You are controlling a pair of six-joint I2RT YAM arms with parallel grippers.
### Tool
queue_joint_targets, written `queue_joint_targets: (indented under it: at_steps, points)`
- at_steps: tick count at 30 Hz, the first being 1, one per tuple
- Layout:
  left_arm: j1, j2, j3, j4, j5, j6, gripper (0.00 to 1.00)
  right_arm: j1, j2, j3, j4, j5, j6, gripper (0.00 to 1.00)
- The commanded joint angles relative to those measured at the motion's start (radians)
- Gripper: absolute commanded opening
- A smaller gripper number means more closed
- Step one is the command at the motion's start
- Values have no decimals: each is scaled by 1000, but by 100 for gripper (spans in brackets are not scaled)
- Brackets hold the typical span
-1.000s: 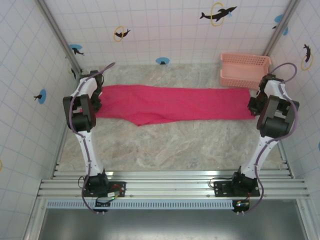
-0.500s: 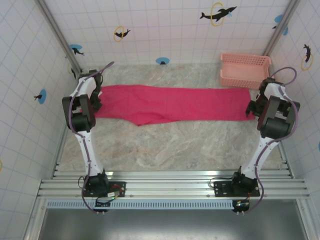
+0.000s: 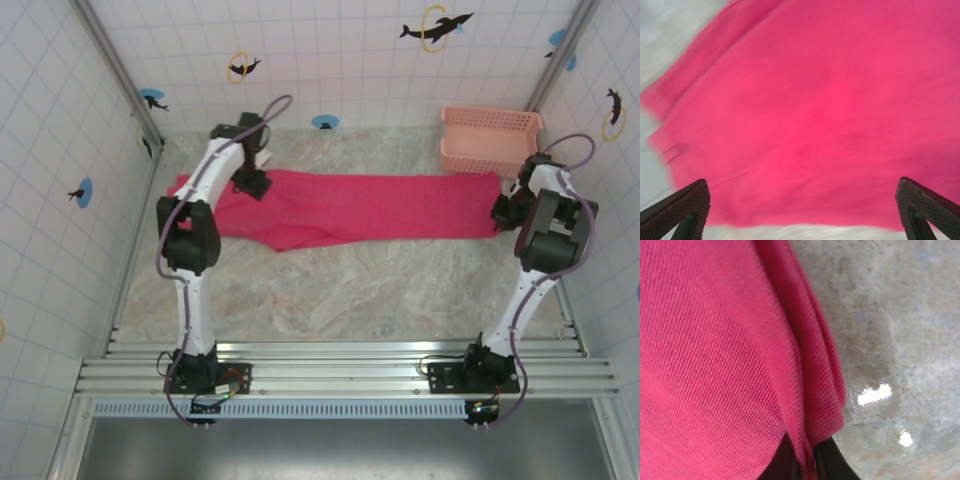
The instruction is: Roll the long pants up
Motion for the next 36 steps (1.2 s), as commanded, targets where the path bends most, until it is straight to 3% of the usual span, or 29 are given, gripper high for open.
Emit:
queue_joint_targets:
  at_steps: [1,5,10,16,22,28,36]
  points:
    - [-112,81,6,-34,196,-161,98,-6,24,-64,91,14,16,0]
    - [-171,184,-9,-17,256,-235,98,-32,-94,-159,156,-43,53,0]
    - [-179,248,-40,-43,324,-291,97,-61,-198,-168,136,-69,26,0]
    - [-207,171,-164,-3,360,-356,98,-117,-253,-119,85,-132,-32,0]
    - [-311,158,-207,2,401,-408,98,-131,-320,-82,87,-237,-15,0]
    - [-444,246,-63,-46,442,-466,98,-111,-393,-67,118,-342,29,0]
    - [-469,406,256,-100,499,-554,97,-1,-521,-71,147,-414,83,0]
